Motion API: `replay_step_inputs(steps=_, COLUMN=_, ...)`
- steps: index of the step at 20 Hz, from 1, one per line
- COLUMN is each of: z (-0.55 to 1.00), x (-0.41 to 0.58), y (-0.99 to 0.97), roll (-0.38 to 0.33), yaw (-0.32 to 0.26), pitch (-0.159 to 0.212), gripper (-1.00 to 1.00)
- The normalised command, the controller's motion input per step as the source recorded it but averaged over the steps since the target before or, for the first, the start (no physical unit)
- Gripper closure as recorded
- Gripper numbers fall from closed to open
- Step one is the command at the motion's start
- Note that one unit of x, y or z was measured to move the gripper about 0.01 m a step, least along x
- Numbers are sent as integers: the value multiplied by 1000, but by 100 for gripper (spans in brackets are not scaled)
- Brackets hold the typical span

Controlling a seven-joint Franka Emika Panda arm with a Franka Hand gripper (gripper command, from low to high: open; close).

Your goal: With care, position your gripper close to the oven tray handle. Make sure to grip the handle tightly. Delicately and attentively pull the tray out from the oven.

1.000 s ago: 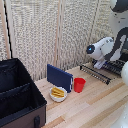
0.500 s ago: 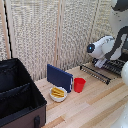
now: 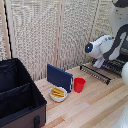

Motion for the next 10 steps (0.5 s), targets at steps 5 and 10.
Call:
replay_step_inputs(steps=5, z=98, x=227, y=841, roll=-91, yaw=0, pitch=54, gripper=100)
replay_step_inputs(steps=10, z=18, x=148, y=694, roll=-136, yaw=27, pitch=43, gripper=100)
